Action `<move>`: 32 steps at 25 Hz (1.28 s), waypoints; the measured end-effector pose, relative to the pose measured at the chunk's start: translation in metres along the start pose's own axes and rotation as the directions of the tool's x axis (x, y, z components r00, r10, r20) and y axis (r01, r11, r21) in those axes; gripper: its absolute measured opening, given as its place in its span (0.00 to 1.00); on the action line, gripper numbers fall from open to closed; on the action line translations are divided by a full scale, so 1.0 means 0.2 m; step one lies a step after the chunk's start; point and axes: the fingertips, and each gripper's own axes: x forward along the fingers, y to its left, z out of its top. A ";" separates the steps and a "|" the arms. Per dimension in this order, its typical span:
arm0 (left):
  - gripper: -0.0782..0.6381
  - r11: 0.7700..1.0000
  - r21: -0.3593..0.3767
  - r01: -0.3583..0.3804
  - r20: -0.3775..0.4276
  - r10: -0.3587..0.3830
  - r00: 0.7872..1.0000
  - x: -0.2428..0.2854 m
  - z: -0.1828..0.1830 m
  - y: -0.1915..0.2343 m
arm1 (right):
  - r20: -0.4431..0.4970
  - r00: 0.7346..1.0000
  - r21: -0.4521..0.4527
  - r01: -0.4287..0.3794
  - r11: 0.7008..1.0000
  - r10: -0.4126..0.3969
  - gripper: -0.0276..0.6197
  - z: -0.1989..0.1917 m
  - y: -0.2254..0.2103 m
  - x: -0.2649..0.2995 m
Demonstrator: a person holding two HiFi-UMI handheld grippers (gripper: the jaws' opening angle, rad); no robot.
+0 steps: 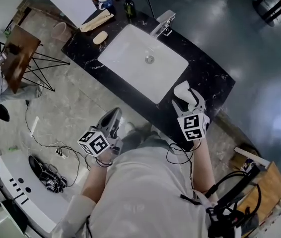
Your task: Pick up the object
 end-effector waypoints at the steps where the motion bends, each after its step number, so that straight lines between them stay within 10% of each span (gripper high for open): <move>1: 0.12 1.000 0.004 0.000 0.004 0.000 1.000 -0.01 0.02 0.01 | -0.030 0.999 -0.011 0.010 1.000 -0.011 0.55 -0.03 -0.01 0.01; 32: 0.12 0.995 -0.045 -0.085 0.003 0.085 0.996 -0.13 0.04 0.23 | -0.539 0.833 -0.033 -0.170 0.985 0.126 0.51 -0.52 -0.03 0.36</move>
